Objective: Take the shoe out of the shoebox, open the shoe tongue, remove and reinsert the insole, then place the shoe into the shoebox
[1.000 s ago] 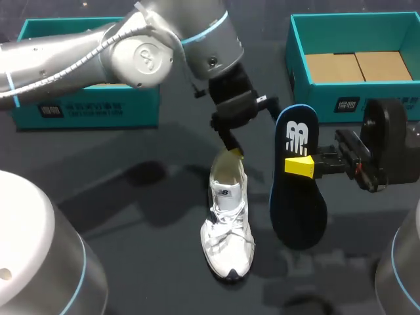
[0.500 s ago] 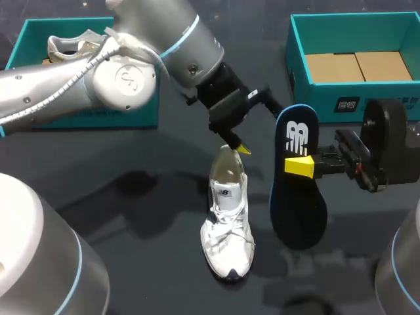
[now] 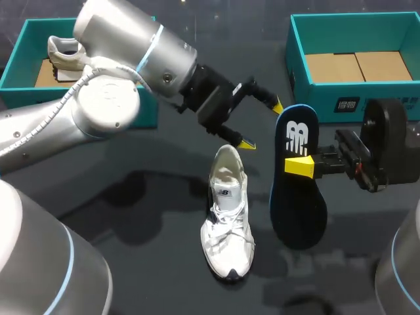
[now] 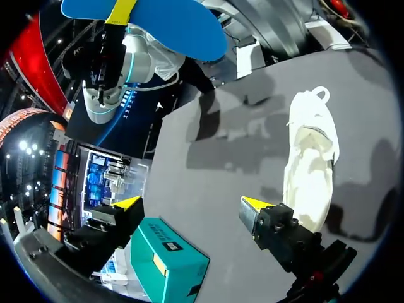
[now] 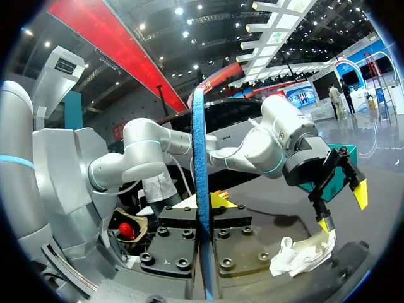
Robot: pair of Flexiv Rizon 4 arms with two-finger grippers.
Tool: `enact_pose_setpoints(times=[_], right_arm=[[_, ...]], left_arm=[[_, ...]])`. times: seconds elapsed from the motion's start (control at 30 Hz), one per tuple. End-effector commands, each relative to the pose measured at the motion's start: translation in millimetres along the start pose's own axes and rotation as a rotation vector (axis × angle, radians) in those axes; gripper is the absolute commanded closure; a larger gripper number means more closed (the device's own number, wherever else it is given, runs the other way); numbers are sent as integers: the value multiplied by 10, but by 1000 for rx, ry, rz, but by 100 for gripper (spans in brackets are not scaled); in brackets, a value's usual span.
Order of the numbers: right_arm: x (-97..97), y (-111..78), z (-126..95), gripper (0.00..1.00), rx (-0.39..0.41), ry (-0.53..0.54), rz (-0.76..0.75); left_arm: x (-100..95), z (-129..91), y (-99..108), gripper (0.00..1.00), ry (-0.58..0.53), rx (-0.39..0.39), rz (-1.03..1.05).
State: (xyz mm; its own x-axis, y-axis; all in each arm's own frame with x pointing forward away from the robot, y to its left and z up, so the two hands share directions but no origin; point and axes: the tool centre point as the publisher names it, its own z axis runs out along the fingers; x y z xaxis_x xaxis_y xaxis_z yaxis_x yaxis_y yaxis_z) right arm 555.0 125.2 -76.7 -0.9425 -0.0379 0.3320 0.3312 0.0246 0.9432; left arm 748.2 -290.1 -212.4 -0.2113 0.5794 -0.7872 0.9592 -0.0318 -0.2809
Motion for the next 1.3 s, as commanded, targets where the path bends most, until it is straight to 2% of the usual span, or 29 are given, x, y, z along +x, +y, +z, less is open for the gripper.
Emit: enact_pose_setpoints(times=[0.03,0.2,0.5,0.63,0.73,1.07,1.13,1.23,1.3], right_arm=[[12,-6,8,100,1,-3,0],[12,-6,8,100,1,-3,0],[-416,175,-364,100,4,91,137],[-674,225,-580,100,-43,145,165],[-674,225,-580,100,-43,145,165],[-674,225,-580,100,-43,145,165],[-674,225,-580,100,-43,145,165],[-869,315,-666,100,-53,126,251],[-1017,360,-753,100,-77,124,280]], left_arm=[[42,-59,-97,0,-83,-27,30],[-7,-179,-141,0,-208,-67,57],[-107,-406,-127,0,-324,-113,109],[-163,-496,-108,0,-366,-127,125],[-224,-615,-75,0,-386,-90,101],[-224,-615,-75,0,-386,-90,101],[-209,-639,-116,0,-414,-123,151],[-210,-639,-146,0,-461,-240,237],[-219,-646,-166,0,-483,-260,265]])
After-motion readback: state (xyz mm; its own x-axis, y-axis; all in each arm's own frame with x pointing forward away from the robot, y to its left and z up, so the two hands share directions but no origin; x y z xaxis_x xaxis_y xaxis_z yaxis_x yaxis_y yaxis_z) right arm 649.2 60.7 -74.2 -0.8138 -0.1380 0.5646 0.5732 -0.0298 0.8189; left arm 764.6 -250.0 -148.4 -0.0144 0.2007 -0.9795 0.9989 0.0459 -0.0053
